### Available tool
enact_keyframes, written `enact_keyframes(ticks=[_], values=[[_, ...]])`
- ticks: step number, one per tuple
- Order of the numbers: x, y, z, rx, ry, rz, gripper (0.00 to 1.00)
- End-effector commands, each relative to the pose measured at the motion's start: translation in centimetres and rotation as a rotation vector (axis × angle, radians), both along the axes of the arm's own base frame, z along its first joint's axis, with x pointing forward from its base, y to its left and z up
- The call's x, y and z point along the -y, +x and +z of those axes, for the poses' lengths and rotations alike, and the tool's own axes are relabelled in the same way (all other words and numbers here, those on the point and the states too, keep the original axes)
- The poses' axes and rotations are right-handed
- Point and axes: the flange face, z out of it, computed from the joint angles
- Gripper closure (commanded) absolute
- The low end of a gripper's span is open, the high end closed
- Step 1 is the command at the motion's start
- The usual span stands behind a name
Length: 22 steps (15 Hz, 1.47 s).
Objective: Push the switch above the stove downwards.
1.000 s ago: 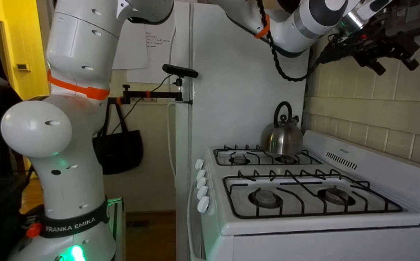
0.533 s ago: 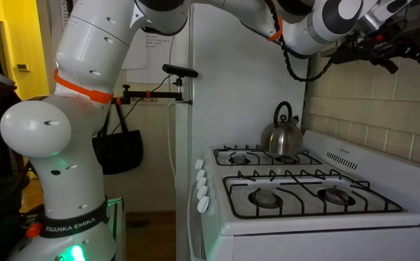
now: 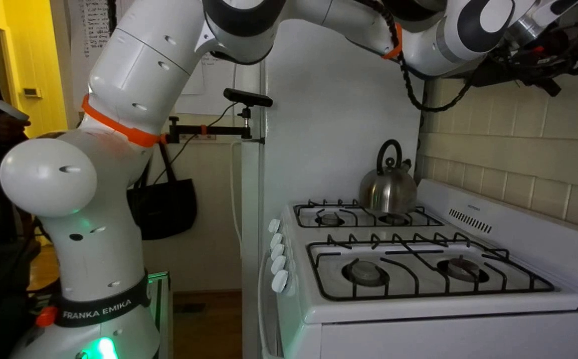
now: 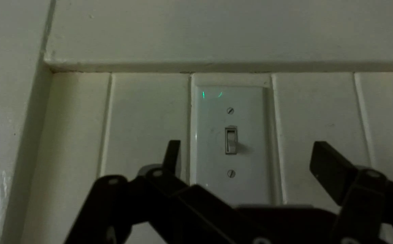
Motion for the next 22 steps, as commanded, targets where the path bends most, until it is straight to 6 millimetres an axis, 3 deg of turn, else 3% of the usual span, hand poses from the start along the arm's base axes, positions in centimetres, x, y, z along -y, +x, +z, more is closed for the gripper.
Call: enact_keyframes(ticks=[1,2,8,11,22], values=[[0.9,1.4,-0.2,0.013,-0.008,0.015,0.29],[1.1,1.6,-0.2,0.014,-0.012,0.016,0.31],[1.8,2.5,-0.3,0.026,-0.013,0.036,0.80],[1.7,3.0,-0.2,0.036,0.011,0.062,0.99],[2.1,4.1,-0.5,0.055,-0.019,0.086,1.00]])
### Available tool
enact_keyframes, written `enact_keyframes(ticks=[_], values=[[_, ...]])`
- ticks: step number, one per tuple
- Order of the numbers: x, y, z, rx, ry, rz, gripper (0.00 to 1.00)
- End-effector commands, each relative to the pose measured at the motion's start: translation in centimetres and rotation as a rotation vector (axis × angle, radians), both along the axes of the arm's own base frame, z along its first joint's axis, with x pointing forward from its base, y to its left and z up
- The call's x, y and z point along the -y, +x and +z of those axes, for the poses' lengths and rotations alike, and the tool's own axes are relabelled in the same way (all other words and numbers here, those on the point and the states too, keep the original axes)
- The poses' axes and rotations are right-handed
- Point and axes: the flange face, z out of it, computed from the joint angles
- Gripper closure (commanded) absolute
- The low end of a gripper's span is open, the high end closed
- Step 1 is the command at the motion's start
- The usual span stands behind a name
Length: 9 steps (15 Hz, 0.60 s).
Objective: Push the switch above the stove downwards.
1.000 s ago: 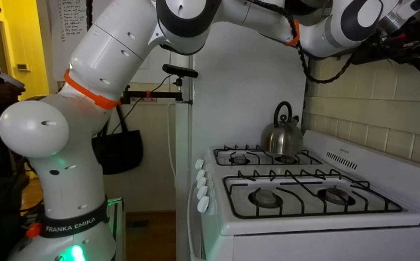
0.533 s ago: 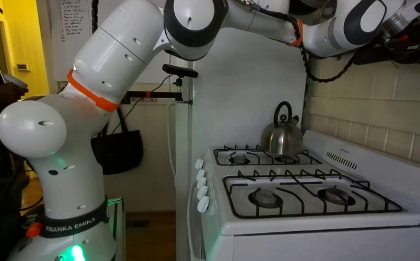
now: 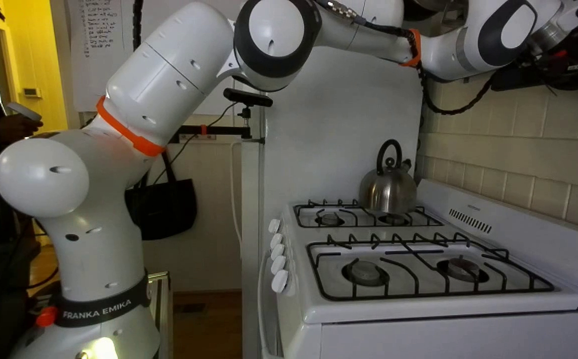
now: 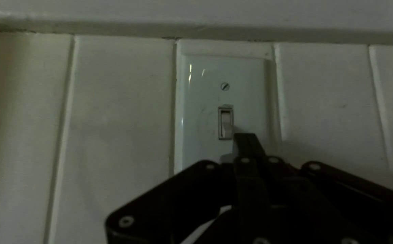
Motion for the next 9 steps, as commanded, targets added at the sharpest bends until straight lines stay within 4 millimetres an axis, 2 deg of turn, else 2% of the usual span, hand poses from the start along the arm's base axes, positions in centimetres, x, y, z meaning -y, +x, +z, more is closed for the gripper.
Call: enact_keyframes(ticks=[1,9], values=[[0.56,0.68,0.03,0.004,-0.007,0.010,1.00],[1.12,0.94,-0.42,-0.021,-0.035,0.010,1.00]])
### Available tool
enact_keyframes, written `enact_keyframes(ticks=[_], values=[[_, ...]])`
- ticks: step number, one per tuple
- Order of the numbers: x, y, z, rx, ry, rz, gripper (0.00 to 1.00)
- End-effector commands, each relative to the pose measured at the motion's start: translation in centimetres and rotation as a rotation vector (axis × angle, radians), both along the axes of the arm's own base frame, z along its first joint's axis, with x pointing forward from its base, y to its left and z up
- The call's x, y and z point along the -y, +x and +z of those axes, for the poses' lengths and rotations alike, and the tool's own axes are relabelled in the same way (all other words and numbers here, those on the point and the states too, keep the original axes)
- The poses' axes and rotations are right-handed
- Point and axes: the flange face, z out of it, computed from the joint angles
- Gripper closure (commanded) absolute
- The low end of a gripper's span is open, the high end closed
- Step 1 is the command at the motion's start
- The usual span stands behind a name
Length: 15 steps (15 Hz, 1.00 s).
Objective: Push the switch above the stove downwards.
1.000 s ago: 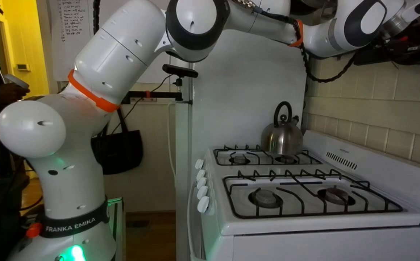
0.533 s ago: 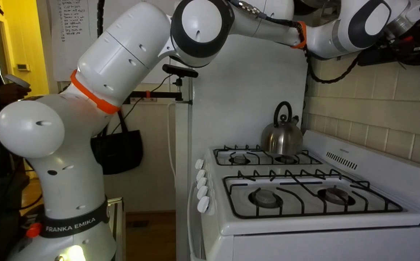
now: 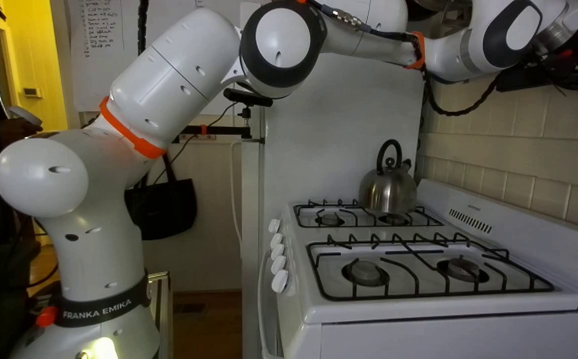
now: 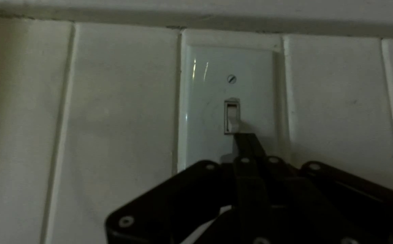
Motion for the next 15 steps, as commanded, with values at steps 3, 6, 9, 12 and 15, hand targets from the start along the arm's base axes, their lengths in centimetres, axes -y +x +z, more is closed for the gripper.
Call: enact_keyframes(ticks=[3,6,9,12,15], values=[[1.1,0.3,-0.6,-0.061,-0.034,0.002,1.00],[1.4,0.2,-1.0,-0.107,-0.039,0.011,1.00],[1.4,0.3,-1.3,-0.138,-0.040,0.023,1.00],[1.3,0.3,-0.8,-0.114,-0.043,0.023,1.00],[1.3,0.3,0.2,-0.066,-0.049,0.021,1.00]])
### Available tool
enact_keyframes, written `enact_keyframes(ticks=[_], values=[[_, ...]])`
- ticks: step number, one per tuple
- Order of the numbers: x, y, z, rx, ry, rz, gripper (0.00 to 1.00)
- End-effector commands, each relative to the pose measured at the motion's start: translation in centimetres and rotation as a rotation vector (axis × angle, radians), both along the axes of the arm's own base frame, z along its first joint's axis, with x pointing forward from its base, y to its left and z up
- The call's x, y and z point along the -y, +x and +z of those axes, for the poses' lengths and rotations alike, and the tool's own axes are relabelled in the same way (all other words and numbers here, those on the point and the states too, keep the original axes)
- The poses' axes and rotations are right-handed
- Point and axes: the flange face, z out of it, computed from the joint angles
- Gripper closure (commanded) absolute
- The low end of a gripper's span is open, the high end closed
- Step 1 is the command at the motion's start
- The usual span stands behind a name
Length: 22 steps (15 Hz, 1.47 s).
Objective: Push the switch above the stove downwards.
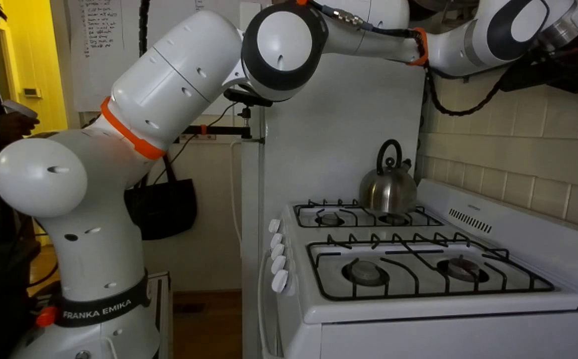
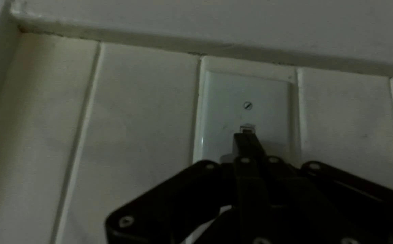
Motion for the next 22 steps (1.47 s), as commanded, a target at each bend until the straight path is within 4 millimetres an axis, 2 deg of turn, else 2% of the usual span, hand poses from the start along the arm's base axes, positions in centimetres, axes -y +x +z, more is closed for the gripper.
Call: enact_keyframes(ticks=[1,5,22], values=[[0.3,0.4,0.7,0.053,-0.015,0.002,1.00],[0.2,0.3,1.7,0.087,-0.014,0.006,1.00],[-0.6,0.7,0.6,0.046,0.028,0.066,1.00]])
